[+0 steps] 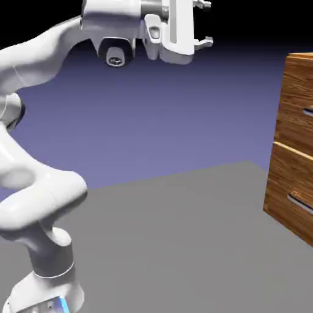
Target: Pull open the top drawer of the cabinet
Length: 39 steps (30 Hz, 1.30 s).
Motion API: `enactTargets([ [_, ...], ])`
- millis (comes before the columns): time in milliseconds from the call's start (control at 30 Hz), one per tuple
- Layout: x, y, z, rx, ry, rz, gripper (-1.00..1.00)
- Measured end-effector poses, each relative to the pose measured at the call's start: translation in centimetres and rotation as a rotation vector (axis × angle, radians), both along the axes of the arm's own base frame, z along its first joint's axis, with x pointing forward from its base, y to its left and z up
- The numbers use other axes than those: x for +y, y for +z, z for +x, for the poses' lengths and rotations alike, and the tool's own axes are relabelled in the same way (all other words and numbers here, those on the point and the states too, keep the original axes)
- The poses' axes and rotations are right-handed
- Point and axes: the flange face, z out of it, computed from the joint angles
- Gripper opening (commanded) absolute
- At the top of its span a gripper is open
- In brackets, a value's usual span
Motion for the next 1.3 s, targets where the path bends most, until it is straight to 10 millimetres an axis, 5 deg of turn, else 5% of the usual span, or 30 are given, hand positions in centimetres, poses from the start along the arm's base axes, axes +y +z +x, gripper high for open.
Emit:
enactTargets([
  [333, 6.8, 0.2, 6.8, -0.165, 0.072, 0.091, 0.0],
  [633, 8.8, -5.6, 18.4, -0.19, 0.176, 0.193, 0.0],
  [867, 5.4, -14.2, 28.4, -0.154, 0.244, 0.329, 0.0],
  [1133, -4.4, -27.4, 37.5, -0.106, 0.279, 0.565, 0.0],
  [1300, -5.2, -28.4, 40.0, -0.104, 0.279, 0.585, 0.0],
])
